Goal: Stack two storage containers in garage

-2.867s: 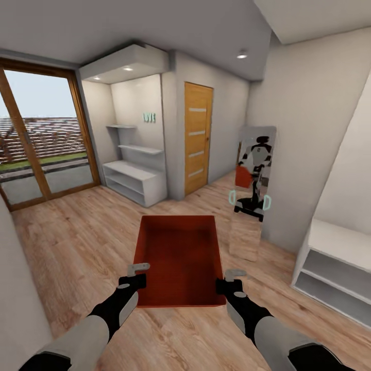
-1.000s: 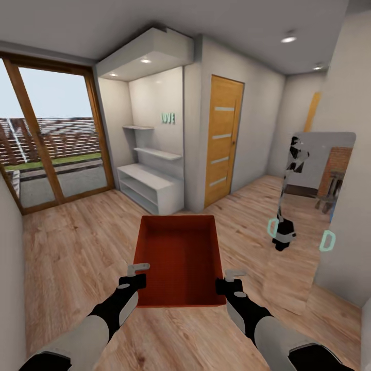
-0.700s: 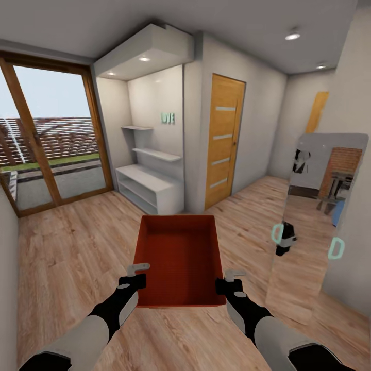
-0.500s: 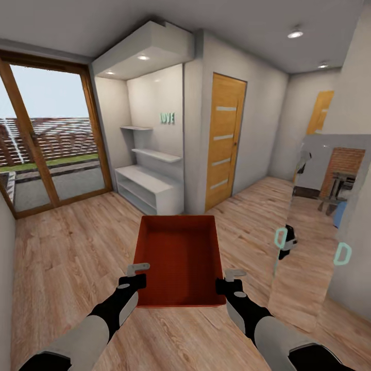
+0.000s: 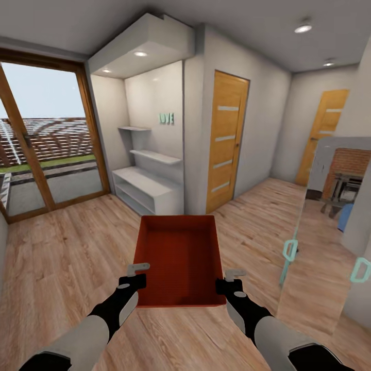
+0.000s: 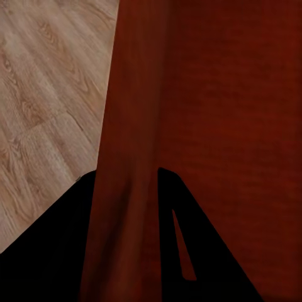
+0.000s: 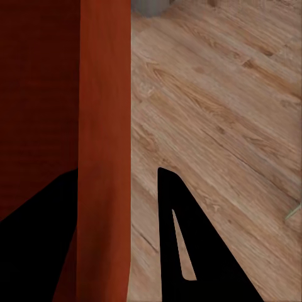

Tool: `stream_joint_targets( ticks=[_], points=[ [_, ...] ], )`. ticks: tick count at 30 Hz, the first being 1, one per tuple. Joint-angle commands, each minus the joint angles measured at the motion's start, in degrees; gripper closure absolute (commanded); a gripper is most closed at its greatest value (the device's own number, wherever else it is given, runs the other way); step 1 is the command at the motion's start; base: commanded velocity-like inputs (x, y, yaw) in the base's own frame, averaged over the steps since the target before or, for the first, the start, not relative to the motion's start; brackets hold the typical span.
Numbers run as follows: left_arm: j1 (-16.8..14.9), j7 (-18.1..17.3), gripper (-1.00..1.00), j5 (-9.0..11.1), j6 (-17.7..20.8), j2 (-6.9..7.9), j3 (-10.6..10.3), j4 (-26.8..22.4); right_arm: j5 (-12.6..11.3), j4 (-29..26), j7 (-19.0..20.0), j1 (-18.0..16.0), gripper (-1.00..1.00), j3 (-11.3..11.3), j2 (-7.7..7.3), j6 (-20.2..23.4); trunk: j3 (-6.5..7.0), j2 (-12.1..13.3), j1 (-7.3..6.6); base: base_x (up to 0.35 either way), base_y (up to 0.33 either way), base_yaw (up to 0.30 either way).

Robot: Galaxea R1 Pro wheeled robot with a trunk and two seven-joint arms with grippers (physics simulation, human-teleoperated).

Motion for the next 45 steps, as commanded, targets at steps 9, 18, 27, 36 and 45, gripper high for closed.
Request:
stream_joint_targets(
  ticks=[9, 18, 27, 36, 45],
  points=[
    [-0.1, 1.2, 1.00, -0.6, 0.4, 2.73, 3.2, -0.3, -0.7, 0.0, -0.3, 0.0, 1.00, 0.2, -0.02, -0.2, -0.11, -0.1, 0.07, 0.323, 0.000, 0.000],
    [-0.1, 1.2, 1.00, -0.6, 0.4, 2.73, 3.2, -0.3, -0.7, 0.0, -0.3, 0.0, 1.00, 0.2, -0.02, -0.2, -0.11, -0.1, 0.07, 0.323, 0.000, 0.000],
    [-0.1, 1.2, 1.00, -0.6, 0.4, 2.73, 3.2, -0.3, -0.6, 0.0, -0.3, 0.0, 1.00, 0.2, -0.02, -0.2, -0.11, -0.1, 0.07, 0.323, 0.000, 0.000],
    [-0.1, 1.2, 1.00, -0.6, 0.4, 2.73, 3.2, -0.3, -0.6, 0.0, -0.3, 0.0, 1.00, 0.2, -0.02, -0.2, -0.11, -0.1, 0.07, 0.323, 0.000, 0.000],
    [-0.1, 1.2, 1.00, -0.6, 0.4, 2.73, 3.2, -0.3, -0.7, 0.0, -0.3, 0.0, 1.00, 0.2, -0.02, -0.1, -0.11, -0.1, 0.07, 0.323, 0.000, -0.082]
  ],
)
